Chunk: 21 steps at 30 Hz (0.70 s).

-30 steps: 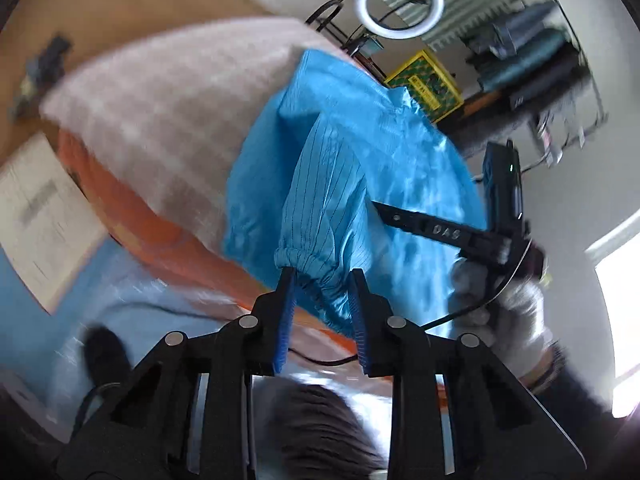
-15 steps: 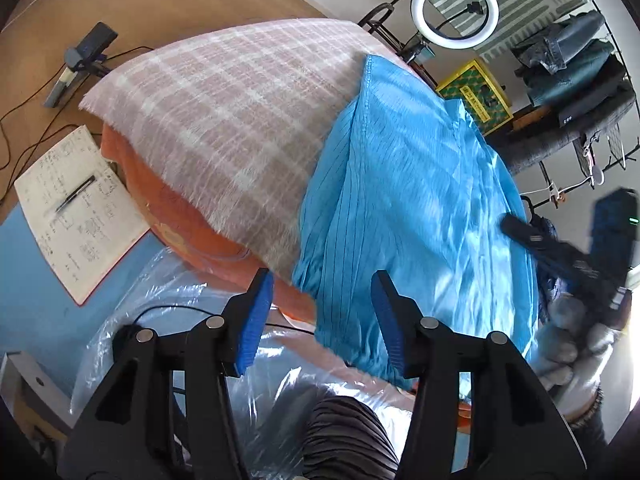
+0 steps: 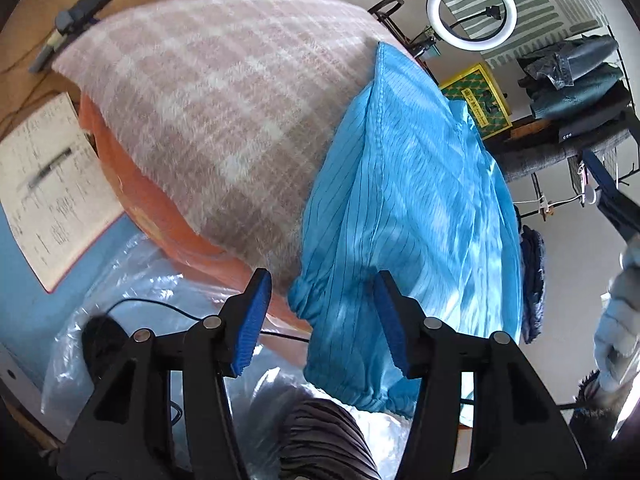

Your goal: Fold large clothes

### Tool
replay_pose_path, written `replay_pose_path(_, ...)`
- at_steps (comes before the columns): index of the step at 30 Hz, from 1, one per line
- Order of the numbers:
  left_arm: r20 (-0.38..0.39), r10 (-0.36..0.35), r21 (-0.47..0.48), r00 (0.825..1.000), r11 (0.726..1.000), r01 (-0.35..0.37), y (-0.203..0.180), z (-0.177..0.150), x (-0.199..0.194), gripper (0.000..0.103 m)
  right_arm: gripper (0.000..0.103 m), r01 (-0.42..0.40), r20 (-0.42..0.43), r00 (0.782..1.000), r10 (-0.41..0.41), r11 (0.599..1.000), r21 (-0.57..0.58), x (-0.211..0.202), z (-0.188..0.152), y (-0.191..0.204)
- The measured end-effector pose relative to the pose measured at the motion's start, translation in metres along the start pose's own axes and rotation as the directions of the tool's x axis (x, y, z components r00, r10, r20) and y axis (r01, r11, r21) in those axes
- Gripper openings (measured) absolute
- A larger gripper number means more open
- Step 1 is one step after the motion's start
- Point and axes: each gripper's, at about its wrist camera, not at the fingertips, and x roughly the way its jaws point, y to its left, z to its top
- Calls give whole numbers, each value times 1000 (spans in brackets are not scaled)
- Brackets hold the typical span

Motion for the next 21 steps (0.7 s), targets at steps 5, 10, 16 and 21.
replay_pose_path(5, -17, -15, 5, 1000, 1000, 15, -4, -4, -3, 22, 80, 47, -97, 995, -39, 996, 73, 69, 23, -3)
replay_pose_path(10, 10, -88, -18, 996, 996, 88, -10, -1, -13, 7, 80, 168, -153, 976, -154, 982, 89, 127, 44, -19)
replay_pose_path(16, 47, -139, 157, 989, 979, 130, -56, -1, -27, 5, 80, 287, -218, 942, -254, 948, 135, 194, 69, -45)
replay_pose_path(21, 51, -180, 193, 982, 967, 167, -71, 2, -30, 5, 80, 363, -254, 908, -333, 928, 79, 238, 83, -53)
